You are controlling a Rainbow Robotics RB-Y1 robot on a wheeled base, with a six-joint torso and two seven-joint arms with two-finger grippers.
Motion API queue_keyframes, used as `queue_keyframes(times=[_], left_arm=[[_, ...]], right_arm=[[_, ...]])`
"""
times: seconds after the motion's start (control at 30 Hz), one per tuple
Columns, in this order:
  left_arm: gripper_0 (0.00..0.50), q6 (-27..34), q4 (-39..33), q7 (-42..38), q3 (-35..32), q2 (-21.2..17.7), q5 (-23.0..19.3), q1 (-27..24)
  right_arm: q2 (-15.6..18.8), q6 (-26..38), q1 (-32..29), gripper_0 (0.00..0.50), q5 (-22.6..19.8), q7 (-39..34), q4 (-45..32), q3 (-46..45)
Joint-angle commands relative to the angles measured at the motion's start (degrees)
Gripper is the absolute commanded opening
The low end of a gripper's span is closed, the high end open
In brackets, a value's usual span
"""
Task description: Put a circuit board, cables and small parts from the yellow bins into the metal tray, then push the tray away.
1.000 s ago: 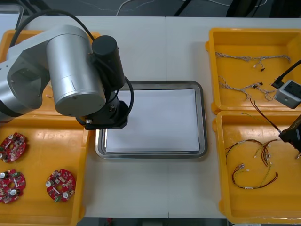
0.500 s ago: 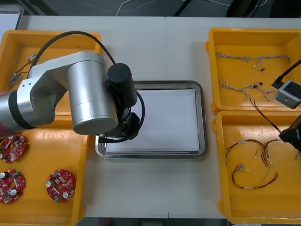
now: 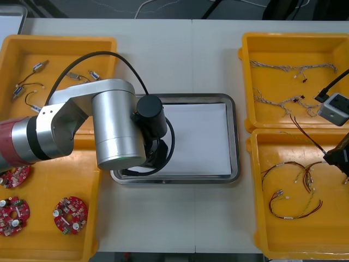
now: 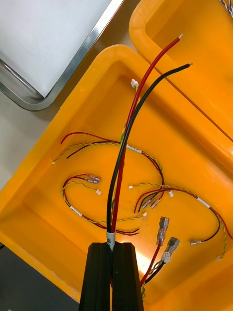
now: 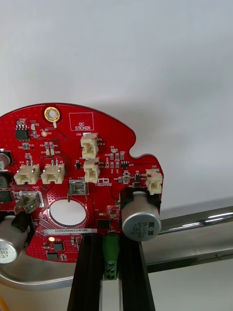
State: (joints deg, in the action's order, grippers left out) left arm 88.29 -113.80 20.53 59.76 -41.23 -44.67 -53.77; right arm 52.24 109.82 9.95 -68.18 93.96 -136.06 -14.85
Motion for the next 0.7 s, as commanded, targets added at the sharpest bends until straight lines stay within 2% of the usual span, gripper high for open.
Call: queue_keyframes(times=[0.03,0.3,0.67,0.7], left_arm=[[0.000,-1.5,1.3,-0.7,2.4,1.1,1.5,-0.6],[0.000,-3.7,4.6,0.3,3.6,2.2,2.3,-0.6],[0.000,-4.9,5.3,0.5,4.6,2.6,2.5,-0.5],[0.036,-5.2,5.4,0.4,5.0,2.6,2.8,-0.5]], right_arm=[[0.8,0.2,1.3,0.000,0.3,-2.1,-1.4,0.6],[0.8,0.2,1.3,0.000,0.3,-2.1,-1.4,0.6],[0.8,0.2,1.3,0.000,0.3,-2.1,-1.4,0.6],[0.8,0.2,1.3,0.000,0.3,-2.1,-1.4,0.6]])
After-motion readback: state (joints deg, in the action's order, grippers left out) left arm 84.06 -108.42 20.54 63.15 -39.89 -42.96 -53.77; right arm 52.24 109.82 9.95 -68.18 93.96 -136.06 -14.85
